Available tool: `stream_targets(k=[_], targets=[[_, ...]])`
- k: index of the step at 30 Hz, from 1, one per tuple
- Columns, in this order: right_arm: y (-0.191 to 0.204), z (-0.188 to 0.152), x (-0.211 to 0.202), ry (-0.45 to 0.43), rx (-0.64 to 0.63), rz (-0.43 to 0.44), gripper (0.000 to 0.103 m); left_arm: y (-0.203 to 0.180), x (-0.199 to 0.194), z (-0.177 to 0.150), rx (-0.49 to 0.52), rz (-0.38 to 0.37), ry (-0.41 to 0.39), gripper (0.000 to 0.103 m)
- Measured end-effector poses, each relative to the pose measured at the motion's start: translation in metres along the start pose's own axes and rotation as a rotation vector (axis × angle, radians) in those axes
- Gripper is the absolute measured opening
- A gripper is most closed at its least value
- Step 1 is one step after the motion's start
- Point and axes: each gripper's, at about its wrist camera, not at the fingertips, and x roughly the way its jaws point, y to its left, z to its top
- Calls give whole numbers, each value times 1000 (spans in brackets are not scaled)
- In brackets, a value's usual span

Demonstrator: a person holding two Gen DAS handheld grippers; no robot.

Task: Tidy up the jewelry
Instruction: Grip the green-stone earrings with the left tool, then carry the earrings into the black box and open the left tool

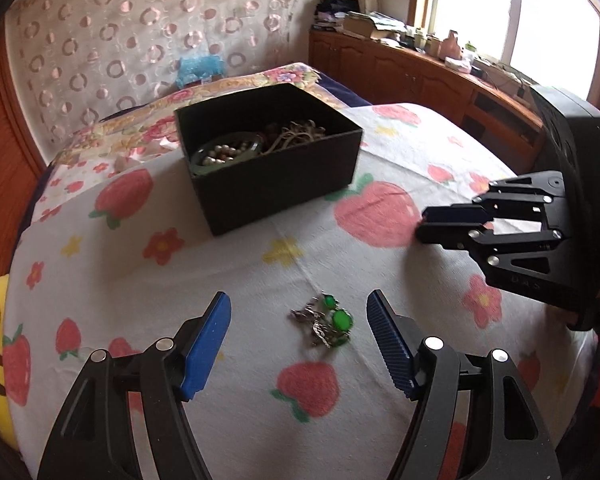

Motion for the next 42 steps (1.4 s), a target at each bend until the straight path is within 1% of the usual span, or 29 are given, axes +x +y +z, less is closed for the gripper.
stream_targets(k=[3, 4, 5, 6, 8, 9, 11, 13, 15, 16, 17, 20, 22, 26, 28, 30, 32, 38, 42], targets=[[-1, -1, -2, -2, 5, -1, 17, -7, 2, -2, 17, -4, 6, 67], [-1, -1, -2, -2, 8, 0, 17, -10, 3, -2, 23, -2, 8, 66], [-2, -1, -2, -4, 12, 1, 17, -12, 4, -2, 29, 0, 9, 60], [-2, -1, -2, -4, 15, 2, 17, -14, 5, -2, 35, 5, 13, 57], [-2, -2, -2, -6, 19, 5, 17, -15, 5, -1, 41, 12, 12, 45], [-3, -1, -2, -7, 20, 8, 17, -16, 3, -1, 37, 6, 8, 43], [-3, -2, -3, -8, 23, 8, 17, -17, 1, 0, 31, -4, 0, 35], [-4, -2, -3, -8, 27, 11, 17, -19, -1, 1, 33, -14, -2, 29], [-4, -2, -3, -9, 26, 11, 17, -22, 0, 0, 43, -21, 3, 25], [-4, -2, -3, -10, 26, 12, 17, -24, 2, 0, 47, -23, 9, 20], [-4, -2, -3, -8, 26, 11, 17, -25, 5, -1, 51, -22, 21, 17], [-3, -2, -3, -9, 24, 13, 17, -27, 11, -3, 59, -10, 40, 14], [-3, -2, -3, -9, 22, 14, 17, -25, 13, -5, 67, 12, 47, 11], [-3, -2, -3, -9, 22, 15, 17, -19, 13, -5, 56, -2, 46, 7], [-3, -2, -3, -10, 23, 14, 17, -14, 12, -4, 35, -5, 46, 6], [-3, -2, -4, -12, 25, 12, 17, -10, 12, -3, 10, -17, 46, 5], [-2, -2, -4, -13, 28, 15, 17, -7, 12, -2, 1, -13, 45, 5], [0, 7, -10, -42, 22, 29, 17, 8, -4, 12, -44, -19, -13, 5], [2, 27, -15, -81, 8, 39, 17, 20, -16, 26, -65, -24, -60, 5]])
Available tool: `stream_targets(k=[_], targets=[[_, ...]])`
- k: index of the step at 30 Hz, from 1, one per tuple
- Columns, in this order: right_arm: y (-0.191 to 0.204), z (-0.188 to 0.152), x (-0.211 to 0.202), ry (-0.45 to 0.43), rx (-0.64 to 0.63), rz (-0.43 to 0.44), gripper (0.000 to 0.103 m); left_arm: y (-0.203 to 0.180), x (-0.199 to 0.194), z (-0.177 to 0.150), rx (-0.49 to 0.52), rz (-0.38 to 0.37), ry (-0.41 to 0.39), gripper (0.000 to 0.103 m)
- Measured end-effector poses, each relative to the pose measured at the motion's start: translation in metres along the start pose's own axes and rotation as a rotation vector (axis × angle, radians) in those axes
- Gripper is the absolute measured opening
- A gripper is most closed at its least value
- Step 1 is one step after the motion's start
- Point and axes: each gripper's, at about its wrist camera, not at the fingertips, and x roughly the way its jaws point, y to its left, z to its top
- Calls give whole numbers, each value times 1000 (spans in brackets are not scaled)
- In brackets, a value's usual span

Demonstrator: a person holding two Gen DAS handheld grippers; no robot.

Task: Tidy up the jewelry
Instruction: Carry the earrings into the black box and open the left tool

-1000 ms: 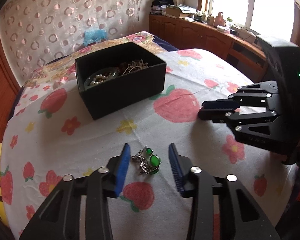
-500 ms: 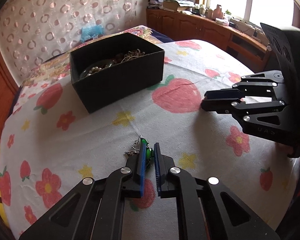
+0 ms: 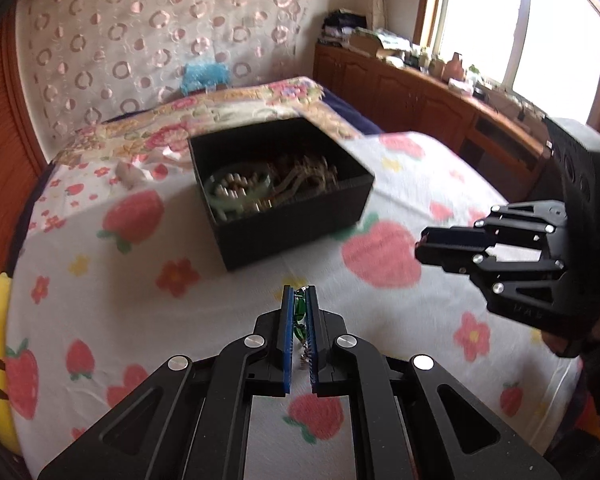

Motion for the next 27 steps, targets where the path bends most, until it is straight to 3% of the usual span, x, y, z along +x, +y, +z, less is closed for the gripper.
stream_targets(k=[7, 10, 14, 27], targets=[[-7, 44, -3, -89, -2, 40, 17, 9, -15, 29, -5, 27, -74, 5], [-14, 58, 3, -104, 33, 79, 17, 12, -23, 42, -3, 31, -108, 5], [-18, 70, 17, -104, 30, 67, 17, 14, -27, 57, 6, 44, -137, 5], [-26, 81, 37, -110, 53, 61, 20, 42, 9, 84, -32, 82, -123, 5]])
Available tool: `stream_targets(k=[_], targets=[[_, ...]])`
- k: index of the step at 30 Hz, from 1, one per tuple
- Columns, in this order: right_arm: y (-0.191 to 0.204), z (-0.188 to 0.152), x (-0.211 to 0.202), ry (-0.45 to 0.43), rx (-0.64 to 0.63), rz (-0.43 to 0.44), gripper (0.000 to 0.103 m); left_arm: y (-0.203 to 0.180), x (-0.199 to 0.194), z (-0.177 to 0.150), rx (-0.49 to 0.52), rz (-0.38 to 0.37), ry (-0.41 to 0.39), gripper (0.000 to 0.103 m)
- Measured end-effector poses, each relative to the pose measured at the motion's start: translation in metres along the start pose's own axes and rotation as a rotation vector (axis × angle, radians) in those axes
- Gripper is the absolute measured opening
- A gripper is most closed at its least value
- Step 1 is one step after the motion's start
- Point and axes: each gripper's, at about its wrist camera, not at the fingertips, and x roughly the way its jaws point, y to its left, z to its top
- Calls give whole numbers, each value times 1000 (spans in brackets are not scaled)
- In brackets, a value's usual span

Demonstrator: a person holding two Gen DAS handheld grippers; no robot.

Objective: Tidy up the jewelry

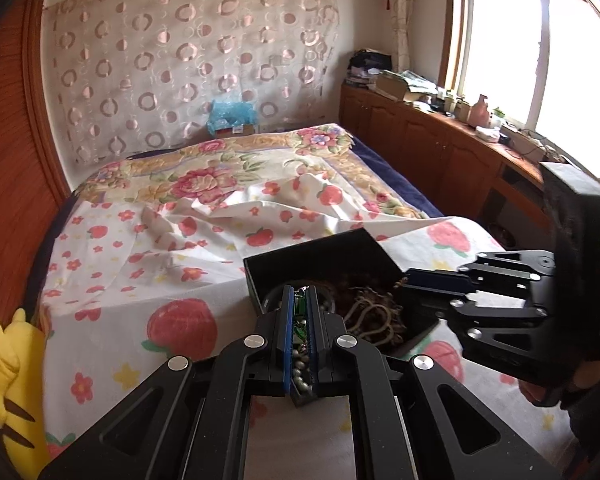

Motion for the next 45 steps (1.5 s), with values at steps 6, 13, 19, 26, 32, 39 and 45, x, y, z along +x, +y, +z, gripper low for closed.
stream_targets(k=[6, 13, 19, 26, 32, 39, 45], targets=[[-1, 3, -2, -14, 0, 1, 28, 1, 12, 8, 3, 2, 7, 5], [-3, 1, -11, -25, 10, -13, 28, 0, 31, 20, -7, -27, 25, 5], [-16, -9, -21, -23, 27, -55, 28, -10, 48, 29, 0, -54, 40, 5], [-34, -21, -25, -9, 63, -82, 28, -24, 56, 34, 22, -44, 36, 5], [-33, -32, -28, -7, 76, -87, 28, -20, 46, 25, 0, -19, 34, 33], [-26, -37, -40, -23, 89, -102, 42, -14, 13, -4, -22, 66, 11, 64], [-18, -41, -54, -63, 113, -130, 66, -10, -20, -22, -39, 118, -19, 95]])
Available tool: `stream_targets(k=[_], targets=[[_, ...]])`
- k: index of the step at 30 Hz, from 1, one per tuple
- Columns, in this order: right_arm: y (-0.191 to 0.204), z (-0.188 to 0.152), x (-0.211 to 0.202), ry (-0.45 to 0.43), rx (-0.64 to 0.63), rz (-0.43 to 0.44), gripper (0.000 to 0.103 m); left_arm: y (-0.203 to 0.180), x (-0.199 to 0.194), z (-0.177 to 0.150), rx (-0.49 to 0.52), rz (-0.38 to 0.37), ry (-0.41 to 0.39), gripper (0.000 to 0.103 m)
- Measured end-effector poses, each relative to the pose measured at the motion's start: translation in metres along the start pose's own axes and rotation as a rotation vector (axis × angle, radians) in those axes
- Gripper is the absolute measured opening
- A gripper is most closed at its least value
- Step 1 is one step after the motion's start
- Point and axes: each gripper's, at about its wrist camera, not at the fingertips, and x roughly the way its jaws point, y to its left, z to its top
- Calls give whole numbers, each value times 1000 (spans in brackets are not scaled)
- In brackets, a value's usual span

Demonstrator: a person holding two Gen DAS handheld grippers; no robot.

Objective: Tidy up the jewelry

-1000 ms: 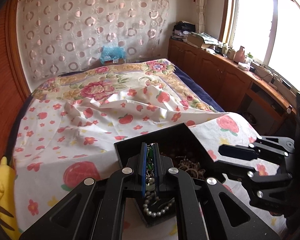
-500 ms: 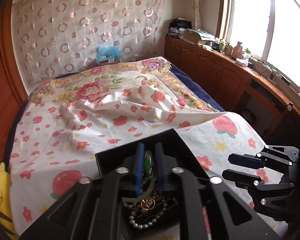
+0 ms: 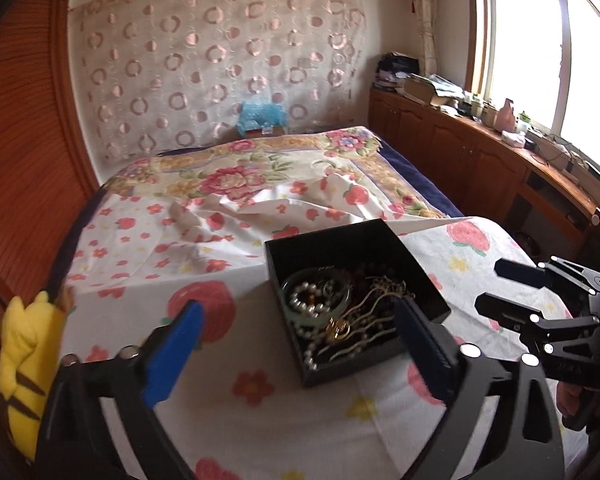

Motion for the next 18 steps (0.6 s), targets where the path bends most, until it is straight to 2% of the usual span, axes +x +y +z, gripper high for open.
stream_targets(k=[3, 5, 7, 12, 18], targets=[[3, 0, -7, -15, 16, -19, 80, 2, -14, -8, -16, 25, -4, 96], [5, 0, -13, -29, 23, -41, 96, 1, -21, -12, -19, 40, -7, 96], [8, 0, -18, -42, 24, -59, 101, 1, -29, -17, -25, 49, -15, 96], [17, -3, -29, -32, 44, -76, 101, 0, -49, -30, -40, 53, -23, 96], [34, -6, -64, -106, 53, -95, 101, -2, -86, -43, -58, 84, -77, 96]])
